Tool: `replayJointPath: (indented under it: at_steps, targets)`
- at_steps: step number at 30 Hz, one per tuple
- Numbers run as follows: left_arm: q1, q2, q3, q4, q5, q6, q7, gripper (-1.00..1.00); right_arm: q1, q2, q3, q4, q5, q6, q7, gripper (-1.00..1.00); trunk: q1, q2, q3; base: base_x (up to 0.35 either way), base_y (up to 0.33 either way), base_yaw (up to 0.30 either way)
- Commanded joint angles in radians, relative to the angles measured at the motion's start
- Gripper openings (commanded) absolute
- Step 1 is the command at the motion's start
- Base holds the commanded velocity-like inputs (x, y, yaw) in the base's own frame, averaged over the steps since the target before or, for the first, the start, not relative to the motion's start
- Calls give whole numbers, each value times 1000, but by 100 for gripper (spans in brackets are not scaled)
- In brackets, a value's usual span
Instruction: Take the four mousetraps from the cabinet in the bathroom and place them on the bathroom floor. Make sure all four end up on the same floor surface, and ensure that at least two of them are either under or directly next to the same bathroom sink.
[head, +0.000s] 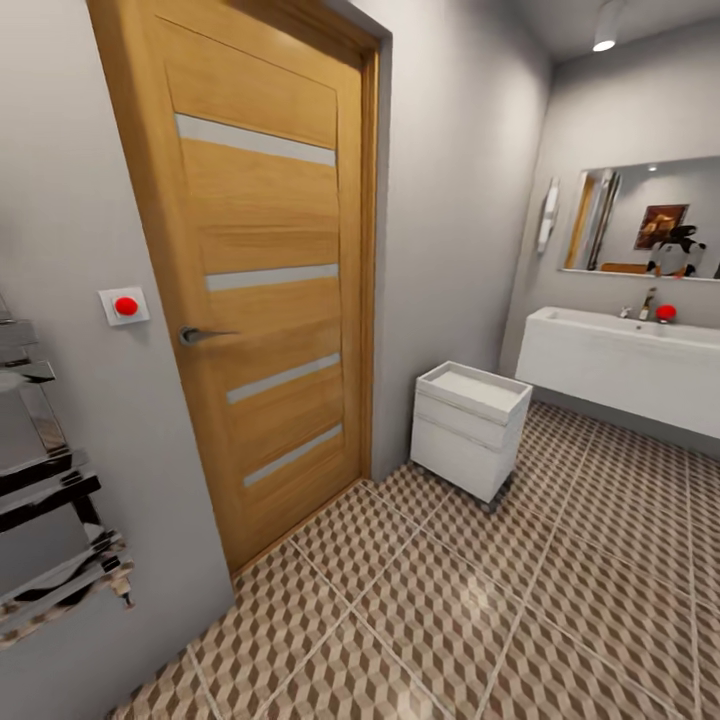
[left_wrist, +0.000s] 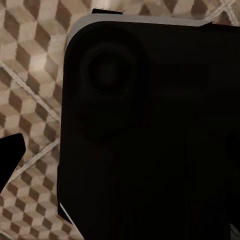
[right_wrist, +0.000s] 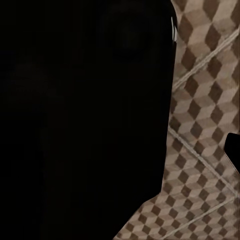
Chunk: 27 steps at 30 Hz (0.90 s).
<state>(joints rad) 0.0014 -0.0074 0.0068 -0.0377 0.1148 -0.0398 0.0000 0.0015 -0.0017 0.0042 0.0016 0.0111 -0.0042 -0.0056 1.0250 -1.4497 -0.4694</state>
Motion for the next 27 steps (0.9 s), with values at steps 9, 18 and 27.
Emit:
replayJointPath:
  at_steps: [9,18,27]
  targets:
    - [0,0,-1,-1,9,-7,0,100,0,0,0,0,1,-1,-1,100,0,0,-1,0,0,277]
    - [0,0,-1,-1,9,-8,0,100,0,0,0,0,1,-1,-1,100,0,0,-1,0,0,277]
    - [0,0,-1,-1,9,-8,0,100,0,0,0,0,1,-1,-1,100,0,0,-1,0,0,277]
